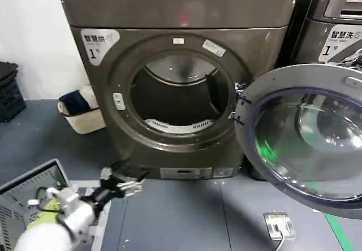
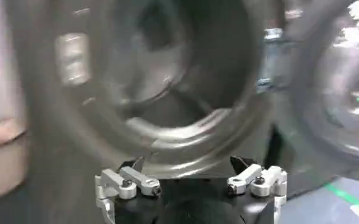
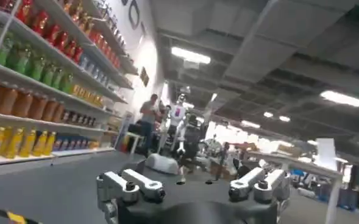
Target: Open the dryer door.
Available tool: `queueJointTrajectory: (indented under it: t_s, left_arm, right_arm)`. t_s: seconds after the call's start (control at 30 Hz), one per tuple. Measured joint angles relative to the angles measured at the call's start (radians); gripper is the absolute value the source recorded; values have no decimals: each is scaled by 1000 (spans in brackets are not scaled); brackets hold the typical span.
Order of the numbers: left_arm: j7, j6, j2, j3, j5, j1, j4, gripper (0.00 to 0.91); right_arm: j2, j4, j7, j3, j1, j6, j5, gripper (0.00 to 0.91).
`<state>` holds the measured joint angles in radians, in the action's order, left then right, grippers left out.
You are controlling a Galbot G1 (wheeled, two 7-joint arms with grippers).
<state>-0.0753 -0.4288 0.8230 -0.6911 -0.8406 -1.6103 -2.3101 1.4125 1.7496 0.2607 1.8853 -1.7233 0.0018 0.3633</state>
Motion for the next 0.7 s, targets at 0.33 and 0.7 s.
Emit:
queueJointTrajectory:
  t_s: [0.33,0.7]
  left_arm:
    - [-243,-256,39,-398,-408,-208,41,907]
    - [-558,-308,20,-550,-790,-235,123,907]
  right_arm:
    - [-18,-12,-17,-35,1,-1,-1,907]
    - [-13,-11,-24,-60,0,2,-2,907]
